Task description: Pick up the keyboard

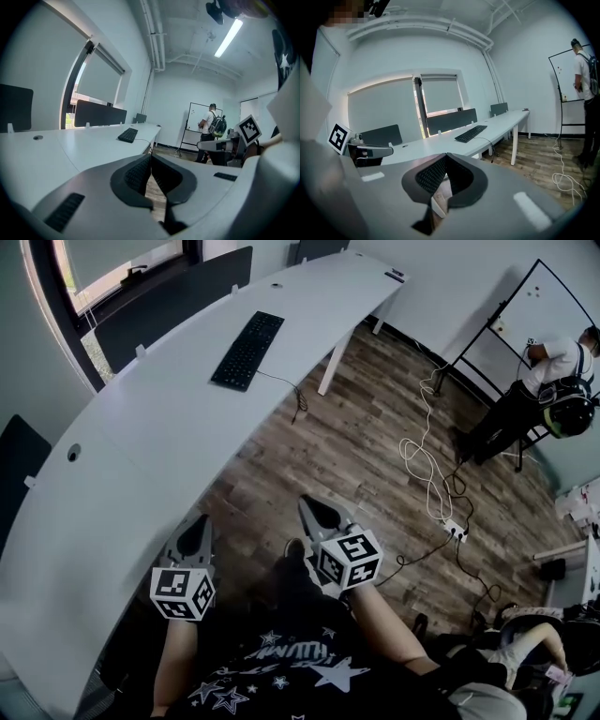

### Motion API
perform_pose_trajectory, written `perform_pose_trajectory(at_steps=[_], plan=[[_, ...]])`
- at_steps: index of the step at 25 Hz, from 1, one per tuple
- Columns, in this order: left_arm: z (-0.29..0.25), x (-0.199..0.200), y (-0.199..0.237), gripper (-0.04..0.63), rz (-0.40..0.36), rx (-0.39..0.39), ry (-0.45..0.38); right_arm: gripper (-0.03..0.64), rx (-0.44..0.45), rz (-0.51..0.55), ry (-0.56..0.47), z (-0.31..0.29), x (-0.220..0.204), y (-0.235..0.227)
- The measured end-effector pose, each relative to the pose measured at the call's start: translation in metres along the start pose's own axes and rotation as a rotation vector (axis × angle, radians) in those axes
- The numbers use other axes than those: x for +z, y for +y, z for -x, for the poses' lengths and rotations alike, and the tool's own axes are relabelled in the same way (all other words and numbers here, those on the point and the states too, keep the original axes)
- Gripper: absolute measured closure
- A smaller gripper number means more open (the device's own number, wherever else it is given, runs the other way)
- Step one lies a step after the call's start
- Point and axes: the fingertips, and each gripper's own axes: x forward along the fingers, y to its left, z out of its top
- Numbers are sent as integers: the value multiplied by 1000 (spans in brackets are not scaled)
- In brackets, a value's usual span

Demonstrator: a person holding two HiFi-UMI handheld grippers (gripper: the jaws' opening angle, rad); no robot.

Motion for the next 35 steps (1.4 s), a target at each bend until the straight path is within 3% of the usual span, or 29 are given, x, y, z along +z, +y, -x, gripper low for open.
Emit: perform_pose_trajectory(at_steps=[10,21,27,35], plan=[[-109,28,-15,584,-21,-41,39,614,-8,1,9,-45,29,-86],[-217,63,-22,584,-14,8,48,614,66,0,38,-105,64,-176],[-237,79,-27,584,-15,53,33,614,140,25,41,-126,77,-191],[-242,81,-11,584,-32,73,65,614,169,16,29,-137,83,-189]])
